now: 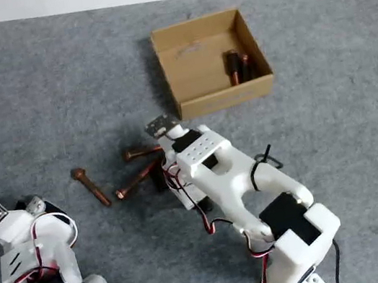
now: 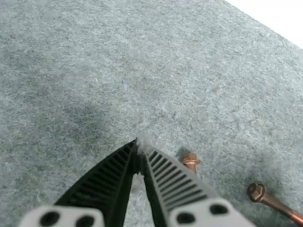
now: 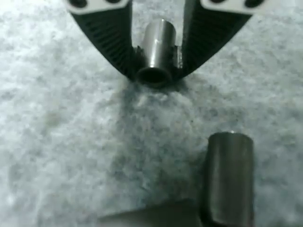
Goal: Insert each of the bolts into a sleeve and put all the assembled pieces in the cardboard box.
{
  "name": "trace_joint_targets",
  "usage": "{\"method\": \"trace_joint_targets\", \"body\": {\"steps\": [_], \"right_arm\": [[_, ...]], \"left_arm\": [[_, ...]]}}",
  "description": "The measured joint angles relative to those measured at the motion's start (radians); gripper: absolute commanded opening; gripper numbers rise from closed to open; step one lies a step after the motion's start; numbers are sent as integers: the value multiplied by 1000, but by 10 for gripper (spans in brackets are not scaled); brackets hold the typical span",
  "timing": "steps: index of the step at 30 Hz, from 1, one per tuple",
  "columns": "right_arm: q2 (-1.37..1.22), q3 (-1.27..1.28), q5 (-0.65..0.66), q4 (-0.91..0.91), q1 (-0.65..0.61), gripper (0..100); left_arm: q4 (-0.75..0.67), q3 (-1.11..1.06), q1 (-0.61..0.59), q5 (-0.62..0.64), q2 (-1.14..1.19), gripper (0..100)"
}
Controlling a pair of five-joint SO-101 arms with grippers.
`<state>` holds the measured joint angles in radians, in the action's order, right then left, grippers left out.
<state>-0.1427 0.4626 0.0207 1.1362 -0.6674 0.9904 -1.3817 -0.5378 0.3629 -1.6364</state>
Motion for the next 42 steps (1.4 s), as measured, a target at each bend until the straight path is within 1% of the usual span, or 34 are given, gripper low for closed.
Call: {"method": "trace_joint_targets", "body": {"steps": [4, 6, 9, 11, 18, 25, 28, 31, 34, 39, 40, 42], "right_arm": [[109, 12, 21, 38, -43, 5], [199, 12, 68, 38, -57, 5], [342, 12, 115, 54, -55, 5], [434, 12, 135, 77, -51, 5], [750, 34, 149, 117, 54, 5], [1039, 222, 150, 130, 172, 5], [1140, 301, 170, 123, 232, 5], [1214, 390, 181, 78, 255, 5], [1241, 470, 184, 12, 264, 5], [1240, 542, 184, -83, 267, 5], [1235, 554, 184, -98, 265, 5], [1224, 566, 184, -121, 267, 5]], "left_arm": [[0, 0, 0, 0, 0, 8], [0, 0, 0, 0, 0, 8], [0, 0, 2, 0, 0, 8], [0, 0, 26, 2, 0, 8], [0, 0, 153, -29, 0, 8], [0, 51, 295, -20, 17, 7], [-20, 121, 351, -2, 152, 7], [-75, 227, 384, 8, 361, 7], [-118, 367, 448, 11, 651, 7], [-135, 588, 582, 17, 1158, 7], [-138, 620, 608, 35, 1238, 7], [-141, 674, 657, 110, 1375, 7]]}}
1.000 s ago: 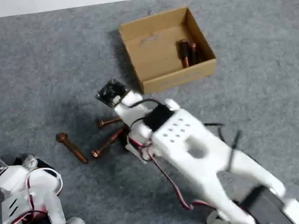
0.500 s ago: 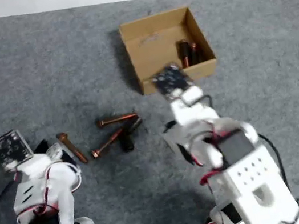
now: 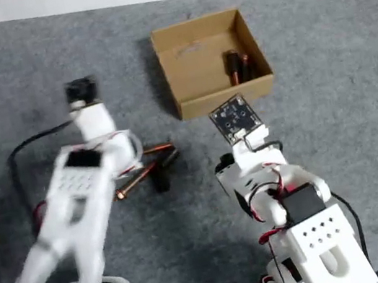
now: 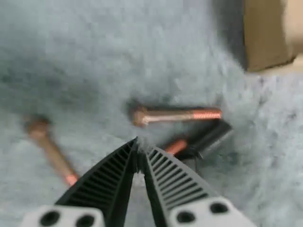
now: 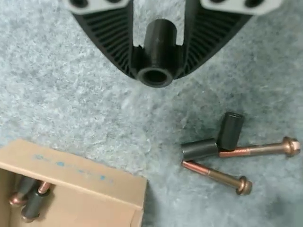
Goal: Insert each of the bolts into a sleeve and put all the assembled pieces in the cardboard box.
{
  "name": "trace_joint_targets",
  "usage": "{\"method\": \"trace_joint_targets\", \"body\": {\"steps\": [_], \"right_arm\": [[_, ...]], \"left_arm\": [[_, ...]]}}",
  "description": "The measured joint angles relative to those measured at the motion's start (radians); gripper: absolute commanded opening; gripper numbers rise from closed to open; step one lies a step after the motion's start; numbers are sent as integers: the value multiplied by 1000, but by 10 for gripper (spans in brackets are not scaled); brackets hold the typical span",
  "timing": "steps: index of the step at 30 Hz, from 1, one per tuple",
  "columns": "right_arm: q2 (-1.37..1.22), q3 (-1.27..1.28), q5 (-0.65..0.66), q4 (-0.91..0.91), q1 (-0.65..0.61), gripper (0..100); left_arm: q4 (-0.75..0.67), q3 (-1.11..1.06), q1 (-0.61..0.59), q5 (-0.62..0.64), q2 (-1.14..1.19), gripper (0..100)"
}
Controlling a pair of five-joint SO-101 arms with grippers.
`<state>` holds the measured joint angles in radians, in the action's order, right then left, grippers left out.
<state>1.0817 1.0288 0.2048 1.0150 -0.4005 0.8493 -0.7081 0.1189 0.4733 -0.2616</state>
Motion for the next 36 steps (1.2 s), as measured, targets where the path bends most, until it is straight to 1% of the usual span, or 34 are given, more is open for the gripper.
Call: {"method": "trace_joint_targets", "body": {"steps": [3, 9, 12, 15, 18, 20, 27, 31, 36], "right_arm": [[-6, 5, 0, -14, 0, 5], [-6, 5, 0, -17, 0, 5], [-8, 5, 0, -17, 0, 5], [-8, 5, 0, -17, 0, 5], [-8, 5, 0, -17, 0, 5], [-8, 5, 0, -17, 0, 5], [-8, 25, 0, -23, 0, 5], [-9, 58, 0, -68, 0, 5], [-9, 63, 0, -72, 0, 5]], "left_arm": [[0, 58, 38, 166, 103, 6], [-44, 120, 35, 483, 201, 8], [-74, 120, 29, 559, 242, 27], [-81, 120, 6, 606, 269, 132], [-91, 120, 11, 623, 275, 242], [-112, 120, 12, 623, 275, 279], [-149, 120, 9, 629, 281, 280], [-149, 120, 8, 669, 281, 280], [-120, 120, 8, 675, 281, 280]]}}
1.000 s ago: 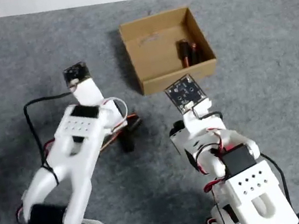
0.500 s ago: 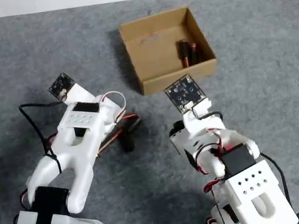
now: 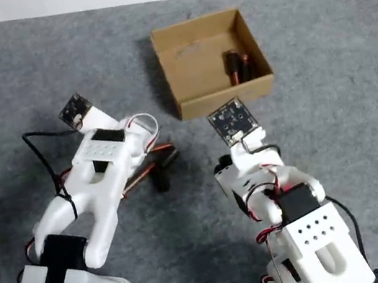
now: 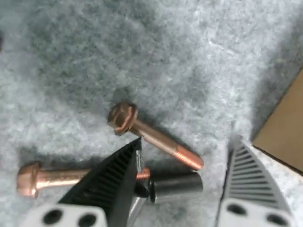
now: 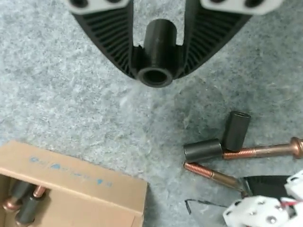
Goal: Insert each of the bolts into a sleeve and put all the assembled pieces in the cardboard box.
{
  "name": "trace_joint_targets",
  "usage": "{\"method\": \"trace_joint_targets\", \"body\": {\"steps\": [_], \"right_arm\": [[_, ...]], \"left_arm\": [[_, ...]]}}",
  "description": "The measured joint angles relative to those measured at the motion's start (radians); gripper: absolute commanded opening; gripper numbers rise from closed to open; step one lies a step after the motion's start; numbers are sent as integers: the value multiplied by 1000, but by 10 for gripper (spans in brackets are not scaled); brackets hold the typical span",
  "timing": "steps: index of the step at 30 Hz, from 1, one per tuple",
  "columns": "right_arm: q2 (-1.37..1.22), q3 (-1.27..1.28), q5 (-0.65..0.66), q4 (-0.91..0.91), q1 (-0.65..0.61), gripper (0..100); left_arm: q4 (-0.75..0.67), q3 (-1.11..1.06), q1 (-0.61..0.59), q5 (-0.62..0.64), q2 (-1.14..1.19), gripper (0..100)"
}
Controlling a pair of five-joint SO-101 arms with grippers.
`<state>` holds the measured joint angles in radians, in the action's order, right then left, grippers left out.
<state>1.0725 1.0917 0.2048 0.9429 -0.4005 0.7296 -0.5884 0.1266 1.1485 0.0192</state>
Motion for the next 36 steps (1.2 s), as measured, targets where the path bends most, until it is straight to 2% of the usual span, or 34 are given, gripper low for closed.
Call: {"method": "trace_joint_targets", "body": {"steps": [7, 15, 23, 26, 31, 36], "right_arm": [[0, 0, 0, 0, 0, 5], [0, 0, 0, 0, 0, 5], [0, 0, 0, 0, 0, 5], [0, 0, 0, 0, 0, 5], [0, 0, 0, 0, 0, 5], [0, 0, 0, 0, 0, 5]], "left_arm": [[123, 0, 0, 0, 0, 280], [43, -9, -51, 51, 58, 280], [2, -9, -52, 64, 86, 277], [-9, -9, -52, 64, 86, 222], [-14, -9, -52, 68, 86, 12], [-40, -6, -51, 64, 86, 57]]}}
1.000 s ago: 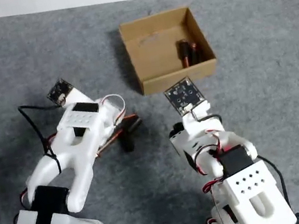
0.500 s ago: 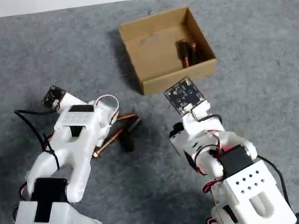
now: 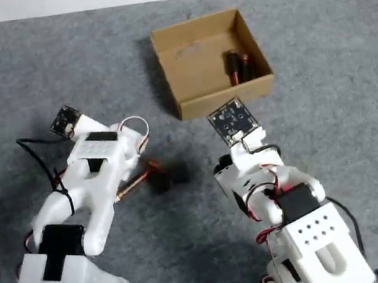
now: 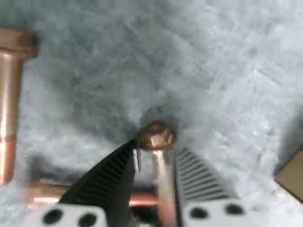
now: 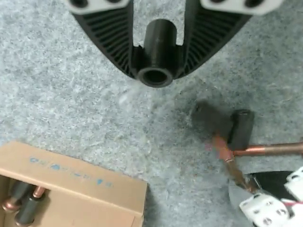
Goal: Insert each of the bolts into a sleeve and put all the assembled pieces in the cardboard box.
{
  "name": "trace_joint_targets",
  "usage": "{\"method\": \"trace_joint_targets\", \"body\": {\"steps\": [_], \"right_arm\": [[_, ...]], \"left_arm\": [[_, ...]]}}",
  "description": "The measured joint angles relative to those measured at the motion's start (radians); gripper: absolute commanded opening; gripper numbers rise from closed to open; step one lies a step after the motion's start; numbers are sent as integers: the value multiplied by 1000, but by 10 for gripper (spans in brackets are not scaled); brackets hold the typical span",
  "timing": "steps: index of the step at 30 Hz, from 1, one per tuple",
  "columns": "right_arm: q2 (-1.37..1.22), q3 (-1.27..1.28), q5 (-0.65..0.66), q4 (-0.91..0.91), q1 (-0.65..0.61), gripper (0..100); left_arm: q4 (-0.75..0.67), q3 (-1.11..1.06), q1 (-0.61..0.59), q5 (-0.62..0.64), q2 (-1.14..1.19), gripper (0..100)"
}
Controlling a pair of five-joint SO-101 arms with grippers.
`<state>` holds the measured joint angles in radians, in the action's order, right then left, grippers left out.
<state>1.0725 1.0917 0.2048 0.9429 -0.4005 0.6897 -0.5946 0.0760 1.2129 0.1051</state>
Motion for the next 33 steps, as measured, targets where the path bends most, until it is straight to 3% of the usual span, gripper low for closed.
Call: {"method": "trace_joint_targets", "body": {"steps": [15, 18, 25, 33], "right_arm": [[0, 0, 0, 0, 0, 5], [0, 0, 0, 0, 0, 5], [0, 0, 0, 0, 0, 5], [0, 8, 0, 0, 0, 5]], "left_arm": [[-14, -2, 0, -14, 0, 54], [-14, -2, 2, -120, 0, 2], [-32, 5, 5, -373, -23, 5], [-258, 23, 8, -534, -87, 5]]}}
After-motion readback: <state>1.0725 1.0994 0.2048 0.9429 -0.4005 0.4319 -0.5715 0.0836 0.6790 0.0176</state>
